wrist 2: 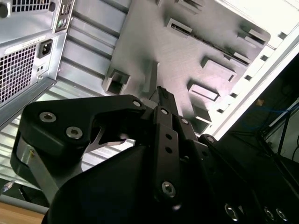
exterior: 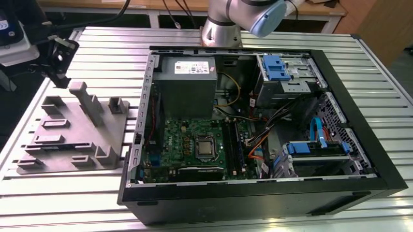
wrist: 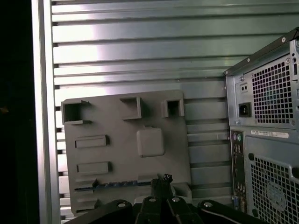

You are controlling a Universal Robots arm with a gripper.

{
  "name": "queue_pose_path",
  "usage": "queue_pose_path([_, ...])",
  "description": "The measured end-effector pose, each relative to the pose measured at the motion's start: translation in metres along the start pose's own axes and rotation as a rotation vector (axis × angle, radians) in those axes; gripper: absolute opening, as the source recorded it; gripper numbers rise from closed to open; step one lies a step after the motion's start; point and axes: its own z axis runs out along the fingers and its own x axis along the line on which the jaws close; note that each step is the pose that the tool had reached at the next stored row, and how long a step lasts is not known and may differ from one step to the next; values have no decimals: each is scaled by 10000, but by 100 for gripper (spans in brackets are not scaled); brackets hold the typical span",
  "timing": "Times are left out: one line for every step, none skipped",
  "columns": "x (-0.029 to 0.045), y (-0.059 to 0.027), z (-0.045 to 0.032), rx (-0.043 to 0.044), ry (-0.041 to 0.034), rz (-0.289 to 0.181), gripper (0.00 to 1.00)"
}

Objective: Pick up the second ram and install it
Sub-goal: 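Reach for the second ram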

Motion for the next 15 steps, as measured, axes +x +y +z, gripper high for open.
queue_pose_path([6, -12, 8, 0, -1, 0, 10])
queue_pose_path([14, -23, 16, -1, -1, 0, 10])
queue_pose_path([23, -34, 23, 0, 0, 1, 10])
queue_pose_path([31, -47, 32, 0, 0, 0, 10])
queue_pose_path([39, -59, 39, -1, -1, 0, 10])
queue_pose_path([47, -72, 45, 1, 1, 0, 10])
queue_pose_path([58, -83, 53, 0, -1, 1, 10])
queue_pose_path([69, -95, 60, 0, 0, 2, 10])
queue_pose_path([79, -107, 67, 0, 0, 1, 10])
queue_pose_path([91, -117, 74, 0, -1, 1, 10])
queue_pose_path([103, -129, 82, 0, -1, 0, 10])
queue_pose_path([115, -139, 89, -1, -1, -1, 10])
queue_pose_path([128, -147, 97, 0, 0, -1, 10])
queue_pose_path([140, -154, 106, 0, -1, 1, 10])
queue_pose_path([153, -160, 116, 0, 0, 0, 10])
